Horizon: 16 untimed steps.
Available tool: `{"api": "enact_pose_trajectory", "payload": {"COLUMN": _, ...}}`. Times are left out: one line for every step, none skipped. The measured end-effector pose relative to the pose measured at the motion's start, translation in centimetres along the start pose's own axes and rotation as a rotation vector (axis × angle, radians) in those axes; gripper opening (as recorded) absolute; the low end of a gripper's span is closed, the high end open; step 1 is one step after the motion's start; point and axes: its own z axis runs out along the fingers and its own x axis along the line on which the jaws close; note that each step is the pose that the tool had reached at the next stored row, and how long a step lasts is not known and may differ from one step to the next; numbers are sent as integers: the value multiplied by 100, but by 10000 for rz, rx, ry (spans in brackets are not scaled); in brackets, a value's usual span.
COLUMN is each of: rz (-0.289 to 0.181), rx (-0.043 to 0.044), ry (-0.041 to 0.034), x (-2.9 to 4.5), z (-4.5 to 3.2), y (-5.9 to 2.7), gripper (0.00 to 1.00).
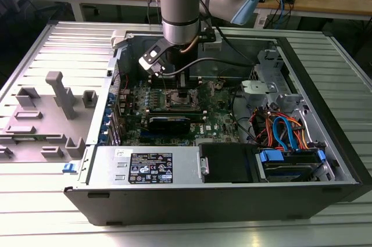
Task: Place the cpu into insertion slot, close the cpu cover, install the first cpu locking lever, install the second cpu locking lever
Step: 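Close the cpu cover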
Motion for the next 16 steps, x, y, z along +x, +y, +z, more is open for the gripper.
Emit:
{"api": "enact_pose_trajectory", "payload": {"rz": 1, "rx": -2, "ry": 11, "x": 0, "z": -1, "y": 0, "gripper": 11}}
{"api": "enact_pose_trajectory", "payload": {"rz": 1, "rx": -2, "ry": 13, "x": 0, "z": -1, "y": 1, "gripper": 11}}
{"api": "enact_pose_trajectory", "payload": {"rz": 1, "rx": -1, "ry": 14, "x": 0, "z": -2, "y": 0, "gripper": 11}}
{"api": "enact_pose_trajectory", "payload": {"rz": 1, "rx": -1, "ry": 15, "x": 0, "z": -2, "y": 0, "gripper": 11}}
{"api": "enact_pose_trajectory", "payload": {"rz": 1, "rx": -1, "ry": 17, "x": 0, "z": -2, "y": 1, "gripper": 11}}
{"api": "enact_pose_trajectory", "payload": {"rz": 1, "rx": -1, "ry": 18, "x": 0, "z": -2, "y": 1, "gripper": 11}}
{"api": "enact_pose_trajectory", "payload": {"rz": 1, "rx": 0, "ry": 19, "x": 0, "z": -3, "y": 0, "gripper": 11}}
{"api": "enact_pose_trajectory", "payload": {"rz": 2, "rx": 0, "ry": 21, "x": -1, "z": -3, "y": 0, "gripper": 11}}
{"api": "enact_pose_trajectory", "payload": {"rz": 2, "rx": -1, "ry": 22, "x": -1, "z": -3, "y": 0, "gripper": 11}}
{"api": "enact_pose_trajectory", "payload": {"rz": 1, "rx": -1, "ry": 24, "x": -1, "z": -4, "y": 1, "gripper": 11}}
{"api": "enact_pose_trajectory", "payload": {"rz": 1, "rx": 1, "ry": 21, "x": -2, "z": -12, "y": 1, "gripper": 11}}
{"api": "enact_pose_trajectory", "payload": {"rz": 1, "rx": 1, "ry": 27, "x": -1, "z": -26, "y": 2, "gripper": 11}}
{"api": "enact_pose_trajectory", "payload": {"rz": 2, "rx": 2, "ry": 31, "x": -2, "z": -55, "y": 4, "gripper": 11}}
{"api": "enact_pose_trajectory", "payload": {"rz": 2, "rx": 3, "ry": 31, "x": -3, "z": -92, "y": 7, "gripper": 11}}
{"api": "enact_pose_trajectory", "payload": {"rz": 2, "rx": 2, "ry": 31, "x": -4, "z": -122, "y": 10, "gripper": 11}}
{"api": "enact_pose_trajectory", "payload": {"rz": 2, "rx": 4, "ry": 32, "x": -4, "z": -150, "y": 12, "gripper": 11}}
